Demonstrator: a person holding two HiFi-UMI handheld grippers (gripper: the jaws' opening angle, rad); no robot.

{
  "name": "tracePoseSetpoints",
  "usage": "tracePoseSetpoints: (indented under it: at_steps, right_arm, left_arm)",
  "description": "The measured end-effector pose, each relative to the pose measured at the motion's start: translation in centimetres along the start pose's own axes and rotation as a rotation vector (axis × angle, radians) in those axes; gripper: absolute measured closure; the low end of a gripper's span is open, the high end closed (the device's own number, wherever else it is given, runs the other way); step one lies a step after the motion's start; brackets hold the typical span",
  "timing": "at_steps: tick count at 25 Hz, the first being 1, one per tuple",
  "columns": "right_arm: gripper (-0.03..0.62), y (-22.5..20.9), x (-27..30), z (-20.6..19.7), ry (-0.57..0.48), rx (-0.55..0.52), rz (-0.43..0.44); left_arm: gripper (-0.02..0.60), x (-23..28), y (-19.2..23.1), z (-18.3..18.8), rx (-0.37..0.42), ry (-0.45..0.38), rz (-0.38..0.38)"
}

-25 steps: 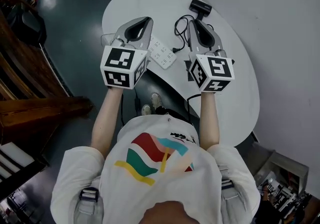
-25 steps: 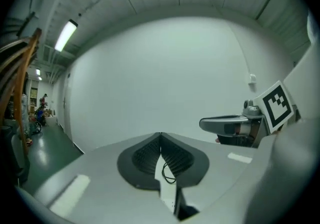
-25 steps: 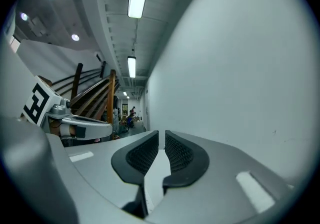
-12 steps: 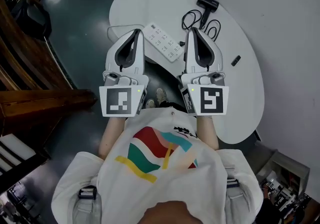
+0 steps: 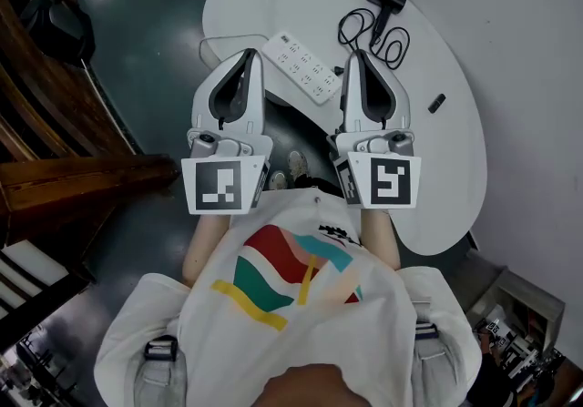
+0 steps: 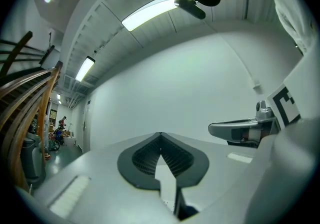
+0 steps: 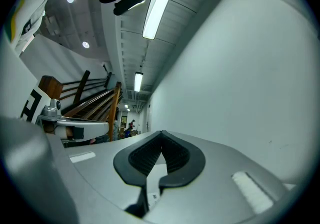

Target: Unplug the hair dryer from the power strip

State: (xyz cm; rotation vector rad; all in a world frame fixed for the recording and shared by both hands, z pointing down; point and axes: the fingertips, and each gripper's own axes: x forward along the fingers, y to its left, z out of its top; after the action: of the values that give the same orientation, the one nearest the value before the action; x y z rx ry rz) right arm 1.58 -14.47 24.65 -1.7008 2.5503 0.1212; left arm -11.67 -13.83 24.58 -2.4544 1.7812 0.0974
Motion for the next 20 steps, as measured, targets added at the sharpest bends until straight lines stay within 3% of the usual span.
tracePoseSetpoints:
  at_steps: [20]
  right_arm:
    - [0.583, -0.36, 0.24, -0.82, 0.032, 0.0, -0.003]
  left_arm:
    - [0.581, 0.57, -0.2, -0.4, 0.002, 0.027, -0.025]
